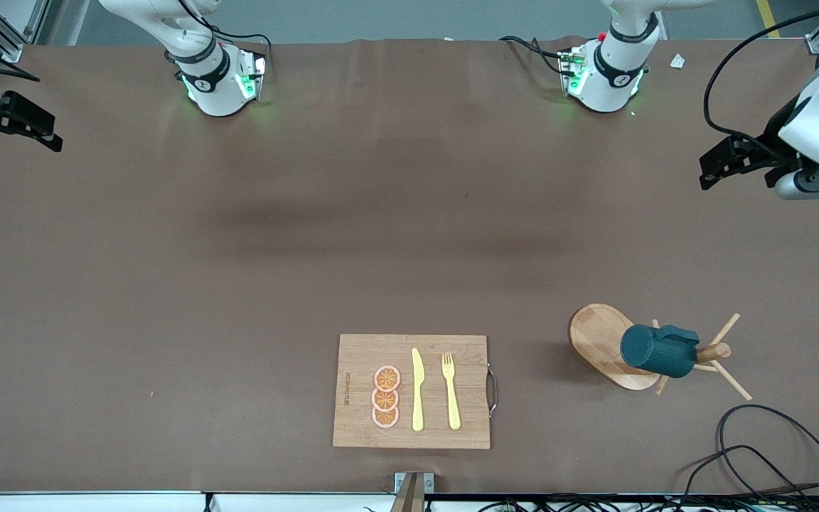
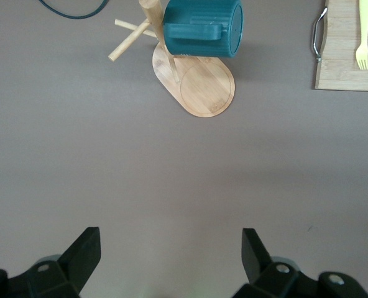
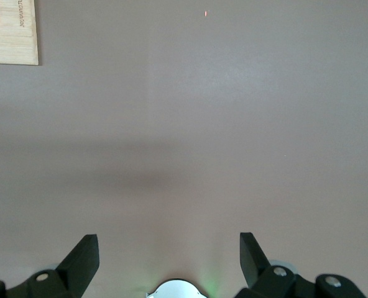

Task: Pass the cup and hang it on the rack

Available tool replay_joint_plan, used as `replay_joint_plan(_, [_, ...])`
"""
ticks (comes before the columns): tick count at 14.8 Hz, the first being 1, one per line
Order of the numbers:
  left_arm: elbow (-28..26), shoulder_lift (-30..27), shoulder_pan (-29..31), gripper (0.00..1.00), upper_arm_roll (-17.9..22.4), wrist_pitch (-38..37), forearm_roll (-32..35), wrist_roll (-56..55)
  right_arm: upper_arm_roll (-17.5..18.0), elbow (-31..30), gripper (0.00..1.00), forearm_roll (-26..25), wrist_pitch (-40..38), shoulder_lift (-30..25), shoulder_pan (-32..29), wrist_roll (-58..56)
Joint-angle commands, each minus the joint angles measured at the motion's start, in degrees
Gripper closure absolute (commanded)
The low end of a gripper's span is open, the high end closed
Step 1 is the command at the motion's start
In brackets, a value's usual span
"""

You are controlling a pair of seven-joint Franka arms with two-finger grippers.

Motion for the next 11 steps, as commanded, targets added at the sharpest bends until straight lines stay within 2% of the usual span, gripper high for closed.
replay_joint_plan(1, [-1.45, -2.06, 0.2, 0.0, -0.36, -0.33, -0.11, 1.29, 0.24, -0.21, 0.0, -0.46, -0.68, -0.27, -0.62, -0.36])
replay_joint_plan(11, [0.84, -0.74, -0.06, 0.0, -0.19, -1.83, -0.11, 1.03, -0.55, -0.29, 0.0, 0.24, -0.86, -0.18, -1.85, 0.25])
